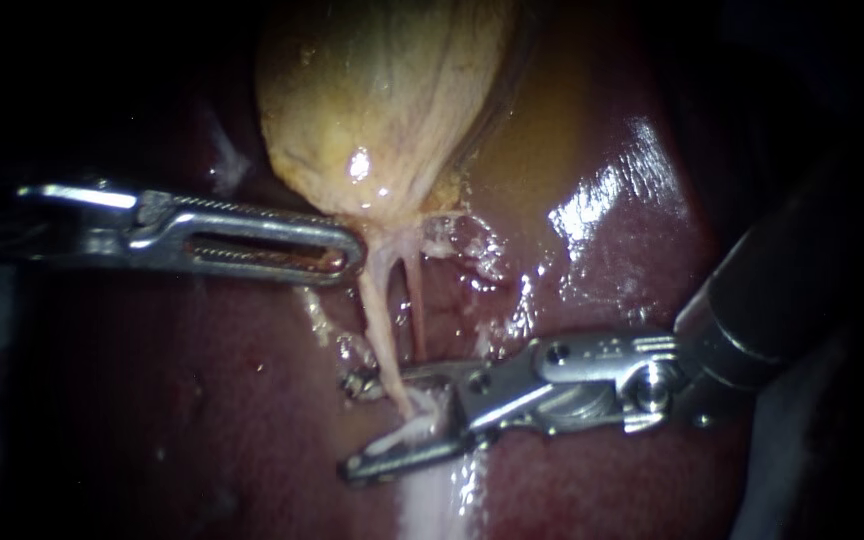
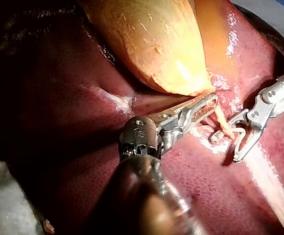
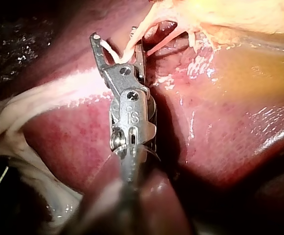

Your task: Clipping first clip left tube

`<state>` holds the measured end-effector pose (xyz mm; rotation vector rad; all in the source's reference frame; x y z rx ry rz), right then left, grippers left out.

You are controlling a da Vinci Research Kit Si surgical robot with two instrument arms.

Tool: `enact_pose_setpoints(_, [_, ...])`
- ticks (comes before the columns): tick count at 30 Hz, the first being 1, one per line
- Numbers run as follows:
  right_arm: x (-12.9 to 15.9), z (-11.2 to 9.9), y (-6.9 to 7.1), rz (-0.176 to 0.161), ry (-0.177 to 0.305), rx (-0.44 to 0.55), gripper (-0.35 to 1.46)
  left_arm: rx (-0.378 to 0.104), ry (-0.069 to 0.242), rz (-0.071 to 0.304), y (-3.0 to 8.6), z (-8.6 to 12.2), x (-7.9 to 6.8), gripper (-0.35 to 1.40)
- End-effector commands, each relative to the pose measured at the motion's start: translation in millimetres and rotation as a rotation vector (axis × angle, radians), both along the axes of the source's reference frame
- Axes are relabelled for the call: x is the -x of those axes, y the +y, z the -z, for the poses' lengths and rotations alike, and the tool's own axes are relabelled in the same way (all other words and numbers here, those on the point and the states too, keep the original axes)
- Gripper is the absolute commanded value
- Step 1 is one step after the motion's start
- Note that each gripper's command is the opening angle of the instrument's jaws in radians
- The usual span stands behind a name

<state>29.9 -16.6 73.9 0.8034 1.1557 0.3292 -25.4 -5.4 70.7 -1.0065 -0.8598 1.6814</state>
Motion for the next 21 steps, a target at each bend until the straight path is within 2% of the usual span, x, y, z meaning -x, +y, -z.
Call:
enact_pose_setpoints(1, [0.0,0.0,0.0,-0.002,-0.003,-0.005,0.44,0.000,0.000,0.000,0.0,-0.1,0.0,-0.35])
enact_pose_setpoints(5, [0.1,-0.3,0.2,-0.006,-0.009,-0.021,0.26,0.000,0.000,0.000,0.0,-0.1,0.0,-0.35])
enact_pose_setpoints(12, [0.5,-1.0,0.8,-0.008,-0.015,-0.038,-0.32,0.000,0.001,0.000,0.0,-0.1,0.1,-0.35])
enact_pose_setpoints(18, [0.7,-1.1,1.0,-0.028,-0.046,-0.112,-0.35,0.000,0.000,0.000,0.1,-0.2,0.1,-0.35])
enact_pose_setpoints(21, [0.9,-1.1,1.0,-0.030,-0.045,-0.118,-0.35,0.000,0.000,0.000,0.1,-0.3,0.1,-0.35])
